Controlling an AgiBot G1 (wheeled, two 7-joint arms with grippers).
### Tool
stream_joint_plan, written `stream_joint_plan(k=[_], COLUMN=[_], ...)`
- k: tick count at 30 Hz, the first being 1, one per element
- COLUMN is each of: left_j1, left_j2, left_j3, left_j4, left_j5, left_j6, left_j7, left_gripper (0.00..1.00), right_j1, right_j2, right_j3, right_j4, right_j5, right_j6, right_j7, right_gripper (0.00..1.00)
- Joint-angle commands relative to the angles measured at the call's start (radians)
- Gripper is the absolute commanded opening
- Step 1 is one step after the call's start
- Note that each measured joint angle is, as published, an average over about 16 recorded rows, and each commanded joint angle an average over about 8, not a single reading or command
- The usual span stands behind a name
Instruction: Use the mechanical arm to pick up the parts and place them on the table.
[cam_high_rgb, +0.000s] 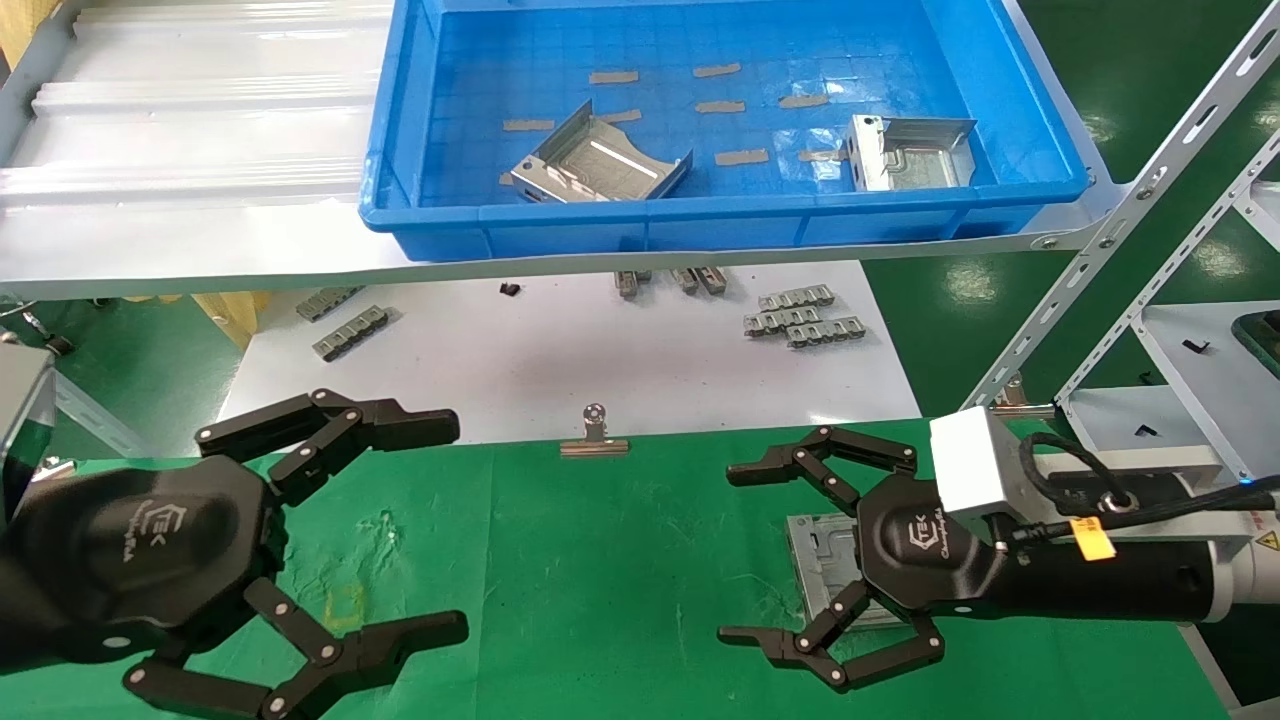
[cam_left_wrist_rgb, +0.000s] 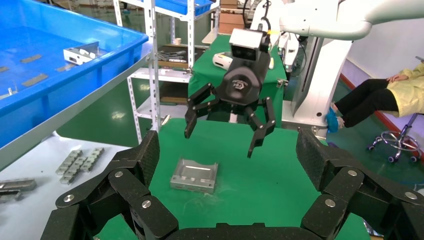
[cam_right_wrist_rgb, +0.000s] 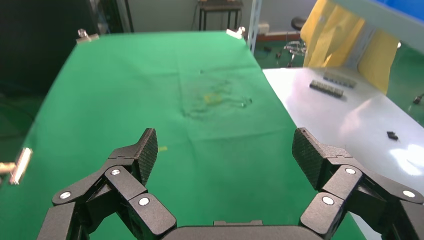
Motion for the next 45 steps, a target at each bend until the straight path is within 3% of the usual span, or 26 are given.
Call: stream_joint_plan(k=[1,29,34,45], left_j1=[0.000,0.000,0.000,0.000], left_j2=[0.000,0.000,0.000,0.000], left_j3=[0.000,0.000,0.000,0.000], left_j4=[0.000,0.000,0.000,0.000], left_j5=[0.000,0.000,0.000,0.000], left_j6=[0.000,0.000,0.000,0.000], left_j7=[0.000,0.000,0.000,0.000], left_gripper=[1.00,1.00,1.00,1.00], right_j1=[-0.023,-0.338,-0.360,-0.347], right_j2=[0.006,0.090,0.095,0.093], right_j3=[0.036,0.525,0.559,0.537], right_j4=[0.027,0.387,0.412,0.396], right_j5=[0.004,0.058,0.063,0.062], right_j6=[0.000,0.005,0.004,0.005], right_j7=[0.025,0.360,0.377,0.366], right_gripper=[1.00,1.00,1.00,1.00])
